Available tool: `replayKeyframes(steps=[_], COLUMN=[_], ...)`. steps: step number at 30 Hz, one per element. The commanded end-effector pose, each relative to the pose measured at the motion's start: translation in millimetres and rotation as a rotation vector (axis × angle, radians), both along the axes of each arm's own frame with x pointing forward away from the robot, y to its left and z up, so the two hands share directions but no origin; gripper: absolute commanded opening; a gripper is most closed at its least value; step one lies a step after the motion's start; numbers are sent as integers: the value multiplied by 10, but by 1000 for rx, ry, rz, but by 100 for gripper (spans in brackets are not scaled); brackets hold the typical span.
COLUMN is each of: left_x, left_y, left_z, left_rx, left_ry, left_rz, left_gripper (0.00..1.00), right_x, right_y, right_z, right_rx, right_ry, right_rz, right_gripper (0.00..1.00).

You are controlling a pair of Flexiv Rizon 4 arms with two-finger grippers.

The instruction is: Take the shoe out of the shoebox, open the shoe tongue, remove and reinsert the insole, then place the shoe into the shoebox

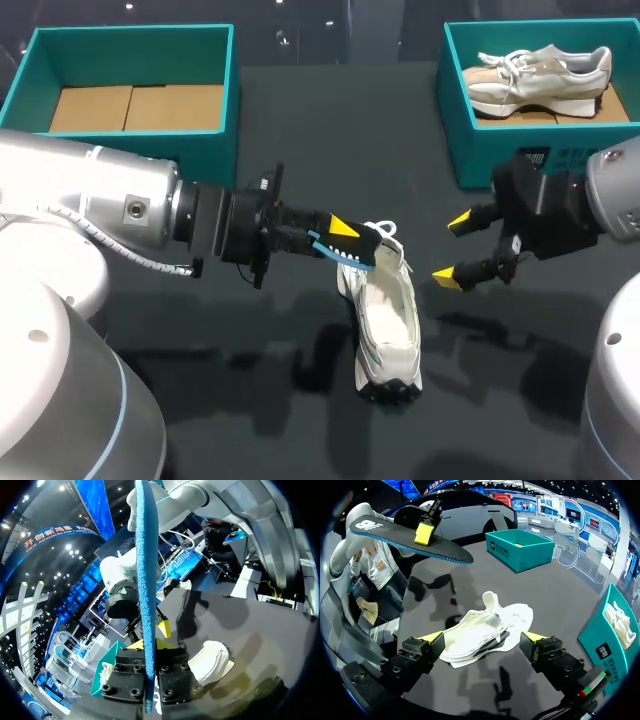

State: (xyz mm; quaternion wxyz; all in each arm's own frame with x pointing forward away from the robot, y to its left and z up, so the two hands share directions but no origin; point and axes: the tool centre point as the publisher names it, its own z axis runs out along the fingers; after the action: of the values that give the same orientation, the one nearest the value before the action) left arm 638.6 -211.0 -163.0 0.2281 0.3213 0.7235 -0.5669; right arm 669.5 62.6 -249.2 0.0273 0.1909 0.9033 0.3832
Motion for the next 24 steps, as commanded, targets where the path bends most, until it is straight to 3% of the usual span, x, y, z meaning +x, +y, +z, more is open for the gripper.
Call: replayKeyframes(steps=[1,5,11,24], left_x=[-111,-134,-215,-412], left_y=[-52,-100,-97,-81], left_z=[-36,-153,-222,-401], left_rx=[11,-1,-28,-16], left_ry=[25,63,94,80], left_rz=[23,47,40,35], left_gripper=[0,0,0,0], right_x=[-98,-85,-30,-26], right_y=[55,6,19,41], right_z=[-79,-241,-506,-826], right_rx=[-282,-329,-433,-421], right_ry=[-189,-231,-200,-139], right_rz=[-31,-23,-14,47], right_gripper=[100,100,100,100])
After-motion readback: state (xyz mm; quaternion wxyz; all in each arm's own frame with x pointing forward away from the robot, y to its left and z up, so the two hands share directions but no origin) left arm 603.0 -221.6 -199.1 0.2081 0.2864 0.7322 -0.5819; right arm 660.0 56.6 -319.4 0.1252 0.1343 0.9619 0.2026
